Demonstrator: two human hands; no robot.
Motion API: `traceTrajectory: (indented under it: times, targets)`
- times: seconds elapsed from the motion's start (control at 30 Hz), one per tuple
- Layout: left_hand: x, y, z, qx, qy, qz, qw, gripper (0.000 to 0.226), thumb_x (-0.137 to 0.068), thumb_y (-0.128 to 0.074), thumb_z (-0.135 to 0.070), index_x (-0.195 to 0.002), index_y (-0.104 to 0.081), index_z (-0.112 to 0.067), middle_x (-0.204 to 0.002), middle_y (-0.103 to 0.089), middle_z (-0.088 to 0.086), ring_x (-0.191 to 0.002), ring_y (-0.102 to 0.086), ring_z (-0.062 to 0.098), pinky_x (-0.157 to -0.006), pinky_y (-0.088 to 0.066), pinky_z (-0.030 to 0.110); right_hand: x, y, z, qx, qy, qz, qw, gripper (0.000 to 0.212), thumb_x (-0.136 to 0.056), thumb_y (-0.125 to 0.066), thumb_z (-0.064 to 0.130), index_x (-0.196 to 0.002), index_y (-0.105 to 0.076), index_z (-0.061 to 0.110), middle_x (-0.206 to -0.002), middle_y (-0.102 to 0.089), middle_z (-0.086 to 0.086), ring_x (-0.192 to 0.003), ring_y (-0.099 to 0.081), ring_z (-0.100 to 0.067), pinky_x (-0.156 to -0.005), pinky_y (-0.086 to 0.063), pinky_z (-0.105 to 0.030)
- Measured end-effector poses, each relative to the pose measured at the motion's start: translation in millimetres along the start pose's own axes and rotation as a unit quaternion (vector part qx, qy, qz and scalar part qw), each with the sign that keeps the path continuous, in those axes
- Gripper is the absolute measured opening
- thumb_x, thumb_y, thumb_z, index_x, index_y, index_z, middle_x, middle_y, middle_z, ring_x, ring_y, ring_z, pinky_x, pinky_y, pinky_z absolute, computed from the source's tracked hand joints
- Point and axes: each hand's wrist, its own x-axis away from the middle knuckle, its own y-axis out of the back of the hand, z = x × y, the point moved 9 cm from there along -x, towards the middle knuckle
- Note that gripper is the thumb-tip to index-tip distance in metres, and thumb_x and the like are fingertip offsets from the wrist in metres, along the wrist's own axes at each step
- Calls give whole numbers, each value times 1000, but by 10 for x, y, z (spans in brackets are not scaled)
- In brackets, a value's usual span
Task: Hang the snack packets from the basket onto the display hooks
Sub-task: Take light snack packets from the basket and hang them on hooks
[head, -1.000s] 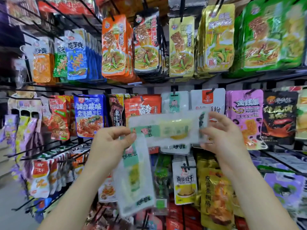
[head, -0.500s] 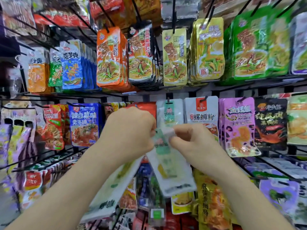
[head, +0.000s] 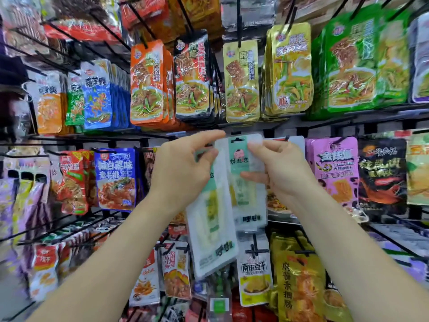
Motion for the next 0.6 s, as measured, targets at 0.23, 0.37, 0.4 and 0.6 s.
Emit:
traceTrajectory:
  times: [0.23,0.37,0.4,0.6]
  targets:
    - [72,-356,142,-106,50,155,981,48,-88,-65,-21,-130,-56,-39,-101,-73,-3,-91,-66,20,-83,-53,35,-69,69,-95,56,10,-45,997,22,-95,-61,18,-75,-69,13,-77,-73,0,-74,-72,-18,-50,-54,-23]
    - [56,-342,148,-108,46,144,983,54,-88,-65,-23,-136,-49,-42,-92,-70,-4,-62,-53,10,-74,-51,29,-114,78,-139,71,15,-62,995,24,-95,-61,18,-77,-67,3,-81,-61,-12,-79,-65,-25,-49,-54,-23]
    - [49,-313,145,-103,44,134,985,53,-88,-65,-23,-135,-49,-42,-88,-68,-5,-54,-46,5,-67,-47,25,-110,74,-122,68,24,-64,995,24,-95,-61,19,-77,-67,4,-82,-59,-13,-79,-64,-25,-50,-54,-23]
    - [5,-252,124,-102,37,117,987,57,-88,-65,-23,-137,-46,-44,-83,-68,-6,-49,-42,6,-63,-48,29,-62,-30,52,54,59,-40,996,23,-96,-58,18,-78,-71,14,-62,-69,10,-62,-69,-9,-50,-54,-24]
